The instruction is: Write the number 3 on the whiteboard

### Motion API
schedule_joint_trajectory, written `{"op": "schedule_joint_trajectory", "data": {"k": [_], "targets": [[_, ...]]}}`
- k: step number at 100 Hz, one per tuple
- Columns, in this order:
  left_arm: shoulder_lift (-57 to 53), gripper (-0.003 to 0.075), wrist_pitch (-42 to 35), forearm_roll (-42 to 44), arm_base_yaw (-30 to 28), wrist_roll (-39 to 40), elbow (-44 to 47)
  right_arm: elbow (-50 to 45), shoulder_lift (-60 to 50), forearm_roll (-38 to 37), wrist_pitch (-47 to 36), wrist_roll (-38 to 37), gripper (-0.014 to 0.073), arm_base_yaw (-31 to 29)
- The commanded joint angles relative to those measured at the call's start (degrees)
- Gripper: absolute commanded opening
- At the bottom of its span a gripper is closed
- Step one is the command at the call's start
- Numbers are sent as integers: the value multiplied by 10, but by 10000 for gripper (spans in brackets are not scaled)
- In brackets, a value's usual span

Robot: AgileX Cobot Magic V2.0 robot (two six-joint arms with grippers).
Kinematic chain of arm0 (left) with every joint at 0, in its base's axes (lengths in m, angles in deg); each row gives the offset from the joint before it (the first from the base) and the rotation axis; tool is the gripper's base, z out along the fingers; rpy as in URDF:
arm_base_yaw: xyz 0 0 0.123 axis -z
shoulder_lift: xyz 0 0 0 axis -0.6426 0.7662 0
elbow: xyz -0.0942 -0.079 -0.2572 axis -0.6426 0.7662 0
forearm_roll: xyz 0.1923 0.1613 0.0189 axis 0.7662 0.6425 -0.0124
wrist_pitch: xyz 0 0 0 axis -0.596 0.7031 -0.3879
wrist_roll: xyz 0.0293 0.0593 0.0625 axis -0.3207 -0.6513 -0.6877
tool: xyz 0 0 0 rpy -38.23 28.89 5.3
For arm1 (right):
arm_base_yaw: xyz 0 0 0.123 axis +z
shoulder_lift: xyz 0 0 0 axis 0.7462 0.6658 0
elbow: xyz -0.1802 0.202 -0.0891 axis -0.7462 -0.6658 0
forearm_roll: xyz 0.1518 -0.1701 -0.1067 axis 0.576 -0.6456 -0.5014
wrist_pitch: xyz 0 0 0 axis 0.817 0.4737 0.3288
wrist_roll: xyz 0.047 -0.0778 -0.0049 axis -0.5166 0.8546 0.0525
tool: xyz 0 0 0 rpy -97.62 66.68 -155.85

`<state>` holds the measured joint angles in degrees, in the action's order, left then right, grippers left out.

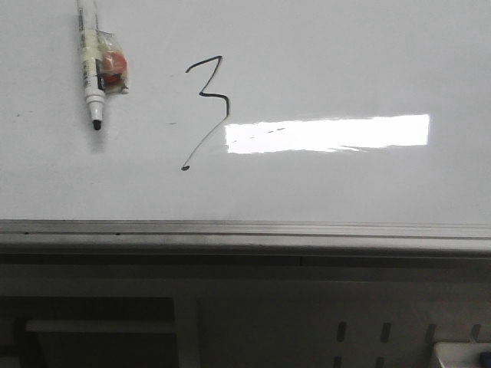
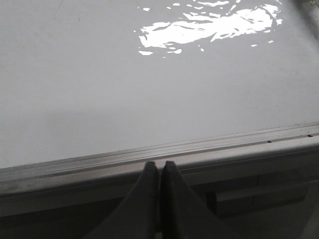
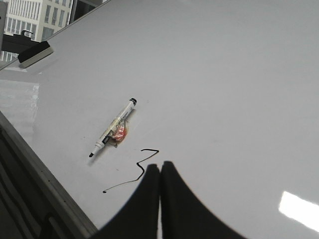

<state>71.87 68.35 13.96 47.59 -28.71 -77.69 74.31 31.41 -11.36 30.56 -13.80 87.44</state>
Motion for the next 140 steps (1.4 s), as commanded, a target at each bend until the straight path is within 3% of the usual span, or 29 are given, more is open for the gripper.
{"op": "schedule_joint_trajectory", "data": {"k": [1, 16, 27, 35, 41, 46, 50, 65, 86, 140], "targets": [[-14, -20, -29, 0, -1, 5, 19, 14, 5, -4, -48, -1, -45, -4], [-14, -20, -29, 0, -1, 5, 19, 10, 5, -4, -33, -1, -45, -7], [-14, -20, -29, 0, -1, 5, 19, -29, 5, -36, -70, -9, -45, -26], [-14, -20, -30, 0, -1, 5, 19, -68, 5, -127, -97, -104, -45, -63], [-14, -20, -30, 0, -1, 5, 19, -100, 5, -189, -96, -228, -45, -109], [-14, -20, -30, 0, -1, 5, 19, -128, 5, -216, -96, -313, -45, -146], [-14, -20, -30, 0, -1, 5, 19, -147, 4, -219, -96, -338, -45, -171], [-14, -20, -30, 0, -1, 5, 19, -151, 1, -223, 3, -340, -45, -249], [-14, -20, -30, 0, -1, 5, 19, -151, -70, -223, 168, -340, -45, -275], [-14, -20, -31, 0, -1, 5, 19, -151, -67, -223, 162, -340, -45, -275]]}}
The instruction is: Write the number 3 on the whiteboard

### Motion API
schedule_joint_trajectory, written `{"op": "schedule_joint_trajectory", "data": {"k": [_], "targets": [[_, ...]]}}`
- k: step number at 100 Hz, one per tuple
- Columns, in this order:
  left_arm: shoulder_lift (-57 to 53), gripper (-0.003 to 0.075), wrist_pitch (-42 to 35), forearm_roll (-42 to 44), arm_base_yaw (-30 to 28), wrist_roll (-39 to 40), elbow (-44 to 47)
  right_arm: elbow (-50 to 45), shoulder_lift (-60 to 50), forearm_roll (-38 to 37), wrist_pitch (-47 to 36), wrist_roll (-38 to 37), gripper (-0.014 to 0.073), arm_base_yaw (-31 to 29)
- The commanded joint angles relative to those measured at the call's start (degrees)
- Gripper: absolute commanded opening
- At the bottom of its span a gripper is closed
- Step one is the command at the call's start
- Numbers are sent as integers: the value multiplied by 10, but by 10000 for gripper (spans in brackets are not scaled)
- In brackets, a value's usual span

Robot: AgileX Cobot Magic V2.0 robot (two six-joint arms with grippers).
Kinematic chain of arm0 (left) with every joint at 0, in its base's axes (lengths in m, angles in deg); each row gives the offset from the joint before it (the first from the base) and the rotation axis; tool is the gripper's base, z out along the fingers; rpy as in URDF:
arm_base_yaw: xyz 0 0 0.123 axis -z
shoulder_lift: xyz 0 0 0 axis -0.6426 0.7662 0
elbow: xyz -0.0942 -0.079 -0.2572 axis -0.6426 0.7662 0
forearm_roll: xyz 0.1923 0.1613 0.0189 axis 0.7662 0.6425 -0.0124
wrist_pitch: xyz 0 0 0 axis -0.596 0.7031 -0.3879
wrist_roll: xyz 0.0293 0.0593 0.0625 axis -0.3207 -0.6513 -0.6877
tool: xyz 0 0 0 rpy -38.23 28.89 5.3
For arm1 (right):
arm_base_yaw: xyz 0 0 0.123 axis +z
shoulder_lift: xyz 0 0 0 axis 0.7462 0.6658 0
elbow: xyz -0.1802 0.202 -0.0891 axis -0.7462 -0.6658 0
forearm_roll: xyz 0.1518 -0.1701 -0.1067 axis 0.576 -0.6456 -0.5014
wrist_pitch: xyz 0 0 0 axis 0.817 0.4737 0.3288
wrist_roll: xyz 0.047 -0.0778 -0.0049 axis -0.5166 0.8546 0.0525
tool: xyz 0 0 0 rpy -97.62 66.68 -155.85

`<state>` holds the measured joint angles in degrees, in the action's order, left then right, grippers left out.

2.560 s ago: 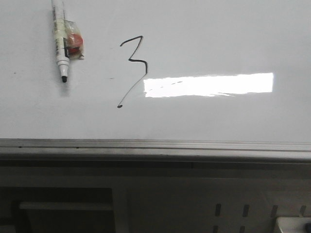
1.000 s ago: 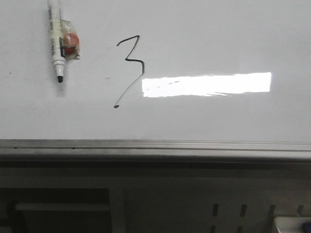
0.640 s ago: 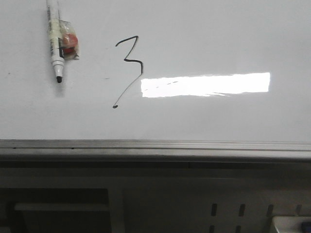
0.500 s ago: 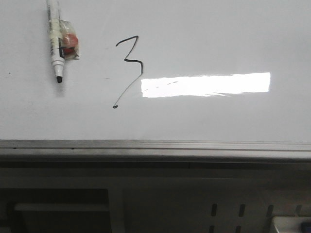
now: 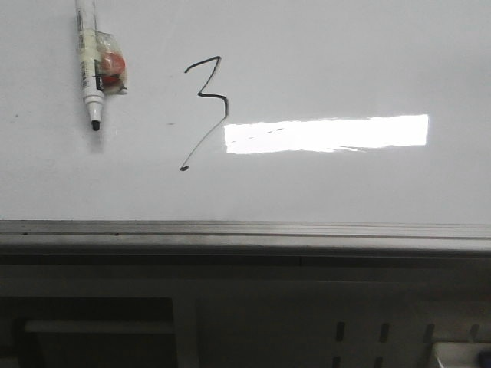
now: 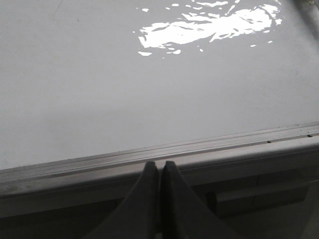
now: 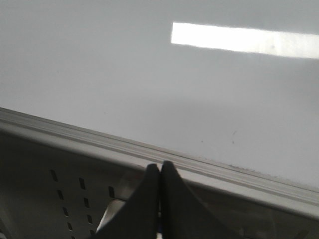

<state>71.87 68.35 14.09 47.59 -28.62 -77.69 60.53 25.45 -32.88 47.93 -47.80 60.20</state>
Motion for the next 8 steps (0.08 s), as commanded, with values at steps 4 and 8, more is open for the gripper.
{"op": "schedule_joint_trajectory", "data": {"k": [4, 8], "targets": [[-14, -20, -31, -1, -1, 4, 19, -13, -8, -7, -12, 0, -45, -2], [-14, -20, -31, -1, -1, 4, 19, -13, -8, -7, -12, 0, -45, -2]]}}
